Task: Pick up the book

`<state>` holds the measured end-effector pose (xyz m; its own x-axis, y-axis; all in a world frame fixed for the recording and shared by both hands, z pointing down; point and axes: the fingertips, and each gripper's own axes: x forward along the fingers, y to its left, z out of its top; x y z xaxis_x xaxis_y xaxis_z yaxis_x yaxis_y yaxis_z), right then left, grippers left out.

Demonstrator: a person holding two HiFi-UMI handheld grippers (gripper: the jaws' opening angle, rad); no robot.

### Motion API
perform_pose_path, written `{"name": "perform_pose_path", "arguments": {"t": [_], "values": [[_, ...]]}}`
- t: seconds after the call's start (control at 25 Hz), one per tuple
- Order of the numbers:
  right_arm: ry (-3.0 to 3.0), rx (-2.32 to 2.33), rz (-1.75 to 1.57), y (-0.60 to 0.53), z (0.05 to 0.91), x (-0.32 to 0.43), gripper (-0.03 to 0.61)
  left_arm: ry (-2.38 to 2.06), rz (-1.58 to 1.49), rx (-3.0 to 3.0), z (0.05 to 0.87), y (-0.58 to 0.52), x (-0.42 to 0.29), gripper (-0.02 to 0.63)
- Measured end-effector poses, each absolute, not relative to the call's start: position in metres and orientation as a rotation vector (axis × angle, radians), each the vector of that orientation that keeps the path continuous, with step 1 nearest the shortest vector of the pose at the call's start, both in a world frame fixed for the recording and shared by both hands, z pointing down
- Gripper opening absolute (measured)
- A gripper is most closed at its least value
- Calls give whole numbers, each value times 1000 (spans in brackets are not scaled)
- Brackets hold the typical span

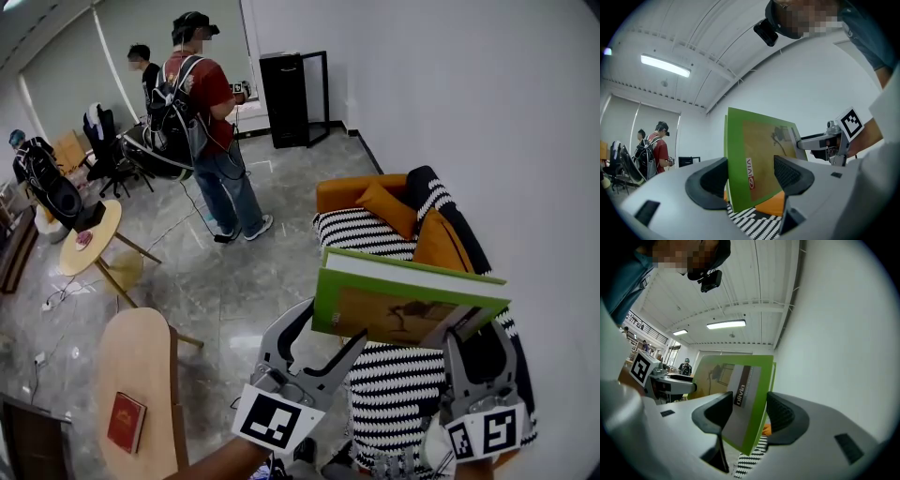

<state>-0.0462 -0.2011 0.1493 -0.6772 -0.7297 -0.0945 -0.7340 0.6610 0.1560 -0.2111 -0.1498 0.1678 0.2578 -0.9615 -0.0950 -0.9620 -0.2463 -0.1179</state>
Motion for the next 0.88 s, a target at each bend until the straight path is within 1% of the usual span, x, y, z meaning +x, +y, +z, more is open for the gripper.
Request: {"name": "perform_pose_path", "arguments": {"t": [0.88], "values": [[2851,-1271,279,-202,146,-51,238,1823,10,-2383,164,-151,-215,295]]}}
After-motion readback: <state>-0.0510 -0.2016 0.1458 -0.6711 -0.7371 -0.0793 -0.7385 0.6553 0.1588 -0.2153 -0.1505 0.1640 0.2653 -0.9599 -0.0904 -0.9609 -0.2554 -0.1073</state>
